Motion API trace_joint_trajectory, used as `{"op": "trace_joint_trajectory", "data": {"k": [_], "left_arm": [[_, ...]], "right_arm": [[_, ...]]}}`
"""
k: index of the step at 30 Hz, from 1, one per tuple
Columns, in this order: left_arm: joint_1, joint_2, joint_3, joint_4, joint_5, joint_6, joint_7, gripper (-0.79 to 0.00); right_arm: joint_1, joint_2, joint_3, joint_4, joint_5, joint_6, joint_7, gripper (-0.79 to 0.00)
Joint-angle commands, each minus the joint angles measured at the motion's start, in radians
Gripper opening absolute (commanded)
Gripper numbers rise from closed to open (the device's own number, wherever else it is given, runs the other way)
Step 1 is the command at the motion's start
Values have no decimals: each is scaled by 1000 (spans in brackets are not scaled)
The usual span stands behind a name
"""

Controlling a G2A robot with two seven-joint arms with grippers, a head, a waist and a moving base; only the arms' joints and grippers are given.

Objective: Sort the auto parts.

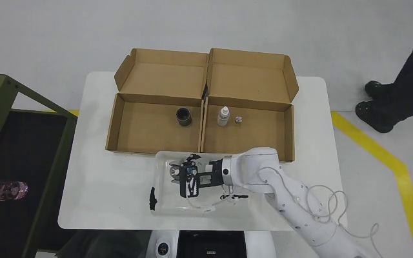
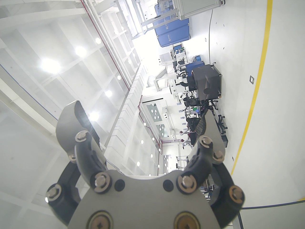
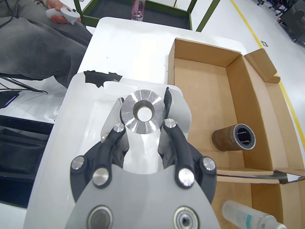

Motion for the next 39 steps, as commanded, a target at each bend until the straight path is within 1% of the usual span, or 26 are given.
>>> {"op": "trace_joint_trajectory", "data": {"k": [1, 14, 27, 39], "left_arm": [[0, 0, 0, 0, 0, 0, 0, 0], [0, 0, 0, 0, 0, 0, 0, 0], [0, 0, 0, 0, 0, 0, 0, 0], [0, 0, 0, 0, 0, 0, 0, 0]], "right_arm": [[12, -2, -1, 4, 12, 11, 1, -785], [135, -29, -26, 86, 109, 97, 22, -785], [314, -86, -112, 317, 219, 171, 79, -785], [414, -139, -200, 508, 223, 210, 103, -785]]}}
